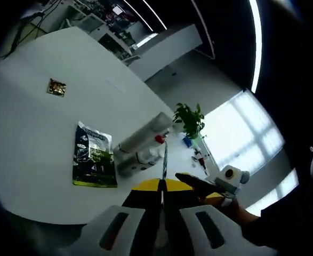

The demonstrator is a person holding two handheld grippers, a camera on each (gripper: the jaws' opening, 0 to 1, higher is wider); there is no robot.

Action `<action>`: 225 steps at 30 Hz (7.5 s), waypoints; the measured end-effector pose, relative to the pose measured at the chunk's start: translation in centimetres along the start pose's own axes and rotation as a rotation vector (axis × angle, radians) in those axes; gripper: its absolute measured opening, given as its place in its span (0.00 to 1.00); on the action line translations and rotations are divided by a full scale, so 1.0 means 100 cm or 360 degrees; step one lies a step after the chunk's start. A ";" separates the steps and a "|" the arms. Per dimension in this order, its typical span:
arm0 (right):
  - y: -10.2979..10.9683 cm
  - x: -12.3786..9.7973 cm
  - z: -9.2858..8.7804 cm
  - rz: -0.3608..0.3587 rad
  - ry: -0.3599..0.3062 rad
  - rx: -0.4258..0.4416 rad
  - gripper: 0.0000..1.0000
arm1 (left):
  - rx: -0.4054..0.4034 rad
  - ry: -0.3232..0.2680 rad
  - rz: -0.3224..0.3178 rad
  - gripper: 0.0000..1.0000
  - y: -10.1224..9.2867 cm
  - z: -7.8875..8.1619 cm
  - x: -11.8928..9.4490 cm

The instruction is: Arrange the skincare products in the storage area until every visible bottle or jar stands upright without overlapping.

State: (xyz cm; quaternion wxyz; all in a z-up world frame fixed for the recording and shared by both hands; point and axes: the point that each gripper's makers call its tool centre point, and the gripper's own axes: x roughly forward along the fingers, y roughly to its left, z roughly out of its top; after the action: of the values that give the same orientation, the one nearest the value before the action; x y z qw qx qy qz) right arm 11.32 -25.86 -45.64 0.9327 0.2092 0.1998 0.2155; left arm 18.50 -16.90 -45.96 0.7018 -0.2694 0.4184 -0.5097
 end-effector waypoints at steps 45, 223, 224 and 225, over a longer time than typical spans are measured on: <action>-0.039 -0.025 -0.002 -0.0237 0.0042 -0.0034 0.99 | -0.0312 0.0106 0.0487 0.00 0.142 0.003 -0.014; -0.049 -0.028 -0.019 -0.0278 0.0077 0.0000 0.93 | 0.0884 0.0019 0.0448 0.99 0.049 0.008 -0.024; -0.048 -0.027 -0.019 -0.0278 0.0077 0.0000 0.93 | 0.0880 0.0021 0.0452 0.99 0.050 0.008 -0.024; -0.049 -0.028 -0.019 -0.0278 0.0079 -0.0002 0.93 | 0.0879 0.0023 0.0455 0.99 0.050 0.008 -0.024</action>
State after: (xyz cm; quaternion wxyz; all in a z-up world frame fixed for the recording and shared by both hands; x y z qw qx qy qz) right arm 9.70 -30.63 -48.74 0.9428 0.1849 0.2404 0.1385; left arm 21.29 -12.96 -48.86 0.8100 -0.0032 0.3027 -0.5022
